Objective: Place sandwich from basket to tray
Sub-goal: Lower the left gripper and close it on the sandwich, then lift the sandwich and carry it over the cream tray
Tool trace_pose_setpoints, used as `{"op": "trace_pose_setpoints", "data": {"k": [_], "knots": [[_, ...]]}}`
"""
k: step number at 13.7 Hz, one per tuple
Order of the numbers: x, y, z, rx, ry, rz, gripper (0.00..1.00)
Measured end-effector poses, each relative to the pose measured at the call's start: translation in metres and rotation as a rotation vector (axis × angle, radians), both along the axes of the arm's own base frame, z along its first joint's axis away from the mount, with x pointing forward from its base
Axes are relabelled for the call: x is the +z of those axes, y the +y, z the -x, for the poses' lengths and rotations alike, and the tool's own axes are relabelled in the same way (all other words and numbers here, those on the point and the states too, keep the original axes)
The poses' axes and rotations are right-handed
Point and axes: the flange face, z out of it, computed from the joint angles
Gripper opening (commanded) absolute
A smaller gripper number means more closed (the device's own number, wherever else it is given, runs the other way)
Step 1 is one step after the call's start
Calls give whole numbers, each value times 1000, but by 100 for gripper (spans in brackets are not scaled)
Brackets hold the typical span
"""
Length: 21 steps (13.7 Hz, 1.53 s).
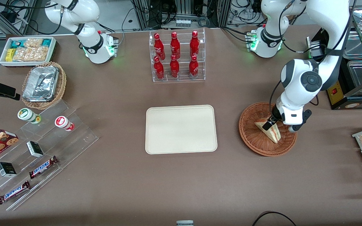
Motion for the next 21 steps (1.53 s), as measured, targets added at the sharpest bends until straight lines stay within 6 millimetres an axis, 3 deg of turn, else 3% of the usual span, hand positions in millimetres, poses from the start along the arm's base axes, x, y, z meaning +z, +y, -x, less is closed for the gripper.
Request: {"op": "trace_pose_setpoints", "data": {"k": [4, 5, 7, 8, 15, 18, 21], "knots": [[-25, -1, 1, 6, 22, 8, 100], [-30, -1, 1, 4, 28, 7, 94], [-38, -1, 2, -11, 35, -5, 29], [-40, -1, 3, -16, 37, -14, 1], [-34, -3, -2, -55, 14, -45, 0], [-14, -9, -11, -65, 4, -51, 0], [24, -35, -27, -104, 46, -68, 0]]}}
